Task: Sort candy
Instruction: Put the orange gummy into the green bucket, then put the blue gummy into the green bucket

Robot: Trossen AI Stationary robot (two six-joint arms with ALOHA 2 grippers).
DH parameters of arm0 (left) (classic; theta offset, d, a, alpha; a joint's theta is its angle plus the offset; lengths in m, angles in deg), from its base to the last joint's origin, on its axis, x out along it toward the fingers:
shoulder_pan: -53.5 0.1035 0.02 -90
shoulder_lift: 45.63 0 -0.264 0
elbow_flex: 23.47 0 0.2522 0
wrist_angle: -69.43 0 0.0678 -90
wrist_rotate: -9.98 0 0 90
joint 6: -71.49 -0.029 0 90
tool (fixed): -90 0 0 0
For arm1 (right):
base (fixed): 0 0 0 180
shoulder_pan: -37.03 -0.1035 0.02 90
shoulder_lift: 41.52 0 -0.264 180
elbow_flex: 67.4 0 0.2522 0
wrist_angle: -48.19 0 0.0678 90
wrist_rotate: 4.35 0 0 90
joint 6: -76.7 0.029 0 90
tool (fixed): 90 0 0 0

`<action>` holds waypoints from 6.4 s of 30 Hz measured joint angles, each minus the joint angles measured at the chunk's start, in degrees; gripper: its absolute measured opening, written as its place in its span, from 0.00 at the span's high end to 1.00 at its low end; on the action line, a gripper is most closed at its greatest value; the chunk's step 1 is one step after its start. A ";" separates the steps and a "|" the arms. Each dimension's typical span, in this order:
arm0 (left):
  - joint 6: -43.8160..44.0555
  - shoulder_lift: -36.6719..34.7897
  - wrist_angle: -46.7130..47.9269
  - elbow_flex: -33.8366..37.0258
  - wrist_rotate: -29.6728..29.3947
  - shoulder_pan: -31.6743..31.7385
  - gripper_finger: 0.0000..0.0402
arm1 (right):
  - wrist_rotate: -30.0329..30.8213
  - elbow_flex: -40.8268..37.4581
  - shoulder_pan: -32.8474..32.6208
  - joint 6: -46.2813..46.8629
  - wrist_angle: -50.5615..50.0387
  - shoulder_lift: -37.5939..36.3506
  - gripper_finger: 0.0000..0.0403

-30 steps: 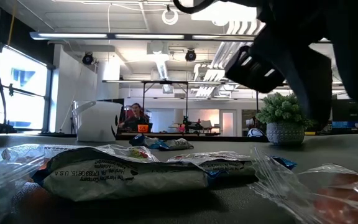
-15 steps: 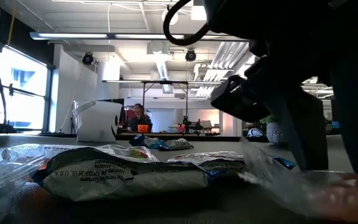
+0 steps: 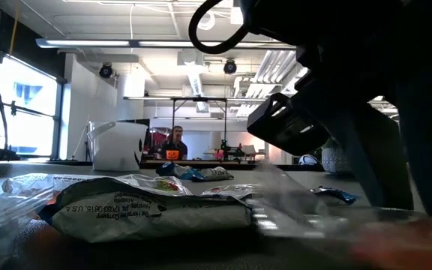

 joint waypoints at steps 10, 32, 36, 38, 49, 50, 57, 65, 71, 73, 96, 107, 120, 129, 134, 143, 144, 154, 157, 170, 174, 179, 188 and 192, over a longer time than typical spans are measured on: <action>1.87 0.00 1.17 0.00 0.00 0.00 0.61 | -1.63 0.00 0.30 1.82 -0.25 -0.01 1.00; 2.13 0.00 1.17 0.00 0.00 0.02 0.61 | -2.17 0.00 3.78 16.24 -12.80 -20.71 1.00; 1.85 0.00 1.14 0.00 0.00 0.02 0.61 | -1.97 0.00 3.14 25.28 -15.79 -28.11 1.00; 1.81 0.00 1.12 0.00 -0.02 0.02 0.61 | -0.17 0.00 2.23 28.32 -17.51 -31.39 1.00; 1.85 0.00 -5.47 0.00 -3.69 0.02 0.61 | 3.35 0.02 -6.94 44.61 -40.49 -40.11 1.00; 1.85 0.02 -6.48 0.00 -4.02 0.02 0.61 | 2.38 0.02 -8.52 46.81 -42.52 -40.38 1.00; 3.33 0.01 -12.82 -0.01 -10.17 0.02 0.61 | -1.16 0.02 -20.84 58.41 -45.23 -40.46 1.00; 3.38 0.15 -15.73 0.00 -17.23 0.72 0.61 | 7.79 0.02 -28.52 61.77 -44.29 -40.11 0.95; 4.41 1.04 -16.12 -0.02 -17.73 2.24 0.61 | 13.62 0.02 -28.89 55.44 -44.52 -40.11 0.83; 5.06 1.76 -16.07 -0.02 -17.69 2.55 0.61 | 17.75 0.02 -28.45 50.24 -44.48 -40.11 0.79; 7.37 1.77 -4.88 -0.02 -10.97 0.85 0.61 | 16.94 0.00 3.76 18.76 -19.33 -20.76 0.76; 7.29 -0.40 4.87 -0.02 -10.47 -3.53 0.61 | 5.55 0.00 8.84 21.18 -5.78 -7.82 0.75; 6.54 -2.19 11.98 -0.02 -9.40 -5.97 0.61 | 6.87 0.00 9.80 16.99 -4.38 -3.58 0.64; 4.59 -2.27 11.94 -0.02 -9.42 -5.81 0.61 | 7.79 0.00 9.81 10.41 -3.70 -1.36 0.60; 4.18 -2.27 12.00 -0.02 -9.76 -5.81 0.61 | 11.48 0.02 9.68 6.79 -3.79 -0.92 0.60; 4.19 -2.27 13.49 -0.02 -12.43 -5.81 0.61 | 15.09 0.02 9.79 3.02 -3.76 -0.87 0.74; 4.19 -2.27 13.47 -0.02 -12.44 -5.81 0.61 | 15.10 0.02 9.79 3.02 -3.78 -0.87 0.78; 2.78 -2.27 13.47 -0.02 -12.55 -5.81 0.61 | 13.59 0.07 9.81 6.15 -5.07 -1.25 0.96; 2.78 -2.27 13.49 -0.02 -12.55 -5.81 0.61 | 12.22 -0.11 9.79 9.46 -7.40 -2.68 0.96; 2.05 -4.03 13.59 -0.02 -12.57 -5.81 0.61 | 6.79 -0.07 8.44 24.43 -13.90 -19.17 1.00; 1.63 -4.65 13.61 -0.02 -12.57 -5.81 0.61 | 5.91 -0.04 6.19 32.63 -15.67 -24.46 1.00; 0.77 -5.02 13.47 -0.02 -13.44 -5.81 0.61 | 4.08 -0.03 0.79 44.59 -16.97 -29.40 1.00; 0.12 -5.18 13.54 -0.02 -15.26 -5.81 0.61 | 3.38 0.00 -13.05 62.59 -19.65 -32.20 1.00; -0.16 -5.18 13.52 -0.02 -15.34 -5.81 0.61 | 5.29 0.00 -17.80 66.59 -25.94 -31.87 1.00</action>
